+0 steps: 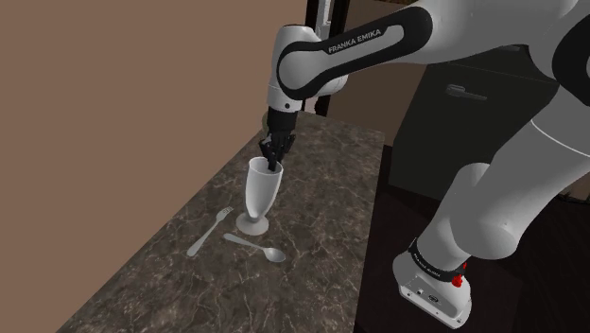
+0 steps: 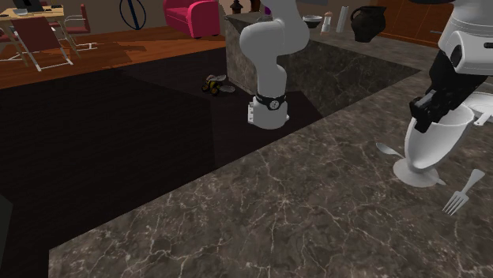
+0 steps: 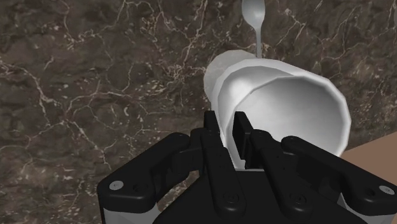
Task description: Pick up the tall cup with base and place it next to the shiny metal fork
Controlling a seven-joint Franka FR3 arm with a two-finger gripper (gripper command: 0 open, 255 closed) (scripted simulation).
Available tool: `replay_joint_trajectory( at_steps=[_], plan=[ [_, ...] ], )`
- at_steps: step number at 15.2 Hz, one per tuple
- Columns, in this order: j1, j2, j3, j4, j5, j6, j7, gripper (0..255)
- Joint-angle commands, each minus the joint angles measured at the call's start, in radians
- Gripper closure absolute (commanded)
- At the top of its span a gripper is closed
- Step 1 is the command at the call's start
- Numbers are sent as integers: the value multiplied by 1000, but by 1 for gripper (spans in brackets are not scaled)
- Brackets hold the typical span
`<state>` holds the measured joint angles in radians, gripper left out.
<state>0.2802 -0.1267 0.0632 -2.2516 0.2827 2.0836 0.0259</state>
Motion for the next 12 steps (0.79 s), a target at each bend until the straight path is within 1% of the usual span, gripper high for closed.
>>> replay_joint_trajectory(
  at_steps=[1, 2, 3, 8, 12],
  plan=[
    [0, 0, 0, 0, 0, 0, 0, 255],
    [0, 0, 0, 0, 0, 0, 0, 255],
    [0, 0, 0, 0, 0, 0, 0, 0],
    [0, 0, 0, 0, 0, 0, 0, 0],
    [-14, -38, -17, 87, -18, -127, 8, 0]
  ],
)
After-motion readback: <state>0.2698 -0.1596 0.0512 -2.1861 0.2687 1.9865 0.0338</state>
